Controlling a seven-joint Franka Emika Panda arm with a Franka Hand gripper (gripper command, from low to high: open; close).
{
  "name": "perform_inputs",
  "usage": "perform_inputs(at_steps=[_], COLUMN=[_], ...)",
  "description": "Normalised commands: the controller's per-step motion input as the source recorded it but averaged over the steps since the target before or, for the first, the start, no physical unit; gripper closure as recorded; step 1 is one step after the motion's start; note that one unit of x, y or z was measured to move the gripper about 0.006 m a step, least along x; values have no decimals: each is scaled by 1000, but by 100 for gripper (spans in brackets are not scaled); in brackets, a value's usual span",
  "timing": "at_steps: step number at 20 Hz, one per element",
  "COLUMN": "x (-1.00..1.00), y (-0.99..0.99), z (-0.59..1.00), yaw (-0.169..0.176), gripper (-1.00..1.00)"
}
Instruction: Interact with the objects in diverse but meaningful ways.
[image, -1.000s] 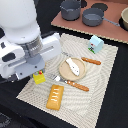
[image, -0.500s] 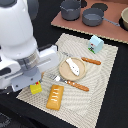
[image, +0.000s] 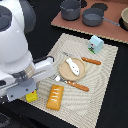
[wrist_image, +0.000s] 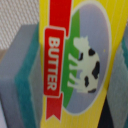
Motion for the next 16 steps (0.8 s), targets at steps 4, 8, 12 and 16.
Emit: perform_inputs(at_steps=[4,8,12,16], x=[424,385,306,211], y=[106,16,-5,-66], z=[80,0,-37,-91], yaw=[36,36,21,25], gripper=[100,100,100,-100])
